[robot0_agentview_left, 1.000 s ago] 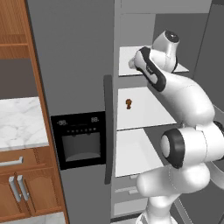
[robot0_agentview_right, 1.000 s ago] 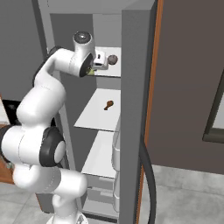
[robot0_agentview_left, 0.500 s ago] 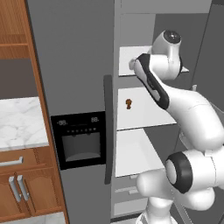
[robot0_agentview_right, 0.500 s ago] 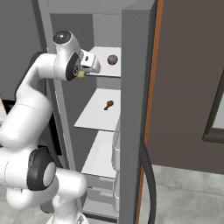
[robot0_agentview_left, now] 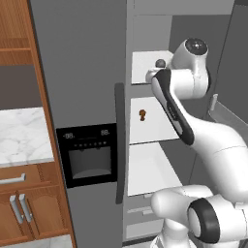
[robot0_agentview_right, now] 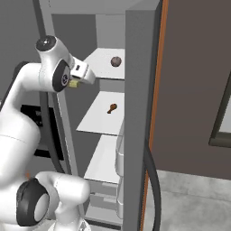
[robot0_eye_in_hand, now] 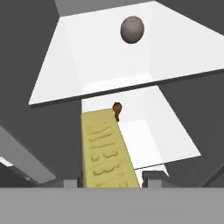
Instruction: Pick the egg and butter from the fridge and place them by the bowl for mixing.
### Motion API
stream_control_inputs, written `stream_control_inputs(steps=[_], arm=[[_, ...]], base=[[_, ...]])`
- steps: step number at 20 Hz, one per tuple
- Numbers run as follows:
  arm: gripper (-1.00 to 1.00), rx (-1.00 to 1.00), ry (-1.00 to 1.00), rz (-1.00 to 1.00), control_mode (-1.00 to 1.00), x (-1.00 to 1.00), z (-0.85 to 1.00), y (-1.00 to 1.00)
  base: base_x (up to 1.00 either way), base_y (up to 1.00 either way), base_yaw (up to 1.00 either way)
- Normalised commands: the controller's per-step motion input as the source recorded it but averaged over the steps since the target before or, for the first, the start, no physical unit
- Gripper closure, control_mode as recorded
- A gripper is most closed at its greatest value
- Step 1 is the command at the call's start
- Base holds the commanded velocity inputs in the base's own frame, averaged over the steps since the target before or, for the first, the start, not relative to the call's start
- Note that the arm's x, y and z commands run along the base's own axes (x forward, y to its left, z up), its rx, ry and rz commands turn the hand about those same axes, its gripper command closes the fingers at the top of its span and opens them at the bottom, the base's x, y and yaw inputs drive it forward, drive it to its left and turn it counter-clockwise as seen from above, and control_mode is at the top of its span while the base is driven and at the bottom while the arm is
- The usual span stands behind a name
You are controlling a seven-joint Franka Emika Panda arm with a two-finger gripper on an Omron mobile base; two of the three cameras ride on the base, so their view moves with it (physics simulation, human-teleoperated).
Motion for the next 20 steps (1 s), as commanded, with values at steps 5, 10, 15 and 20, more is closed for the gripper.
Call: stream_control_inputs(steps=[5, 10, 15, 20], arm=[[1.0, 0.07, 0.0, 0.0, -1.0, -0.62, -0.01, 0.03], [1.0, 0.02, 0.0, 0.0, -1.0, -0.59, -0.07, 0.0], [1.0, 0.0, 0.01, -0.03, -1.0, -0.49, -0.23, 0.06], [1.0, 0.0, 0.04, -0.04, -1.0, -0.38, -0.27, 0.05]], base=[[0.0, 0.0, 0.0], [0.0, 0.0, 0.0], [0.0, 0.0, 0.0], [0.0, 0.0, 0.0]])
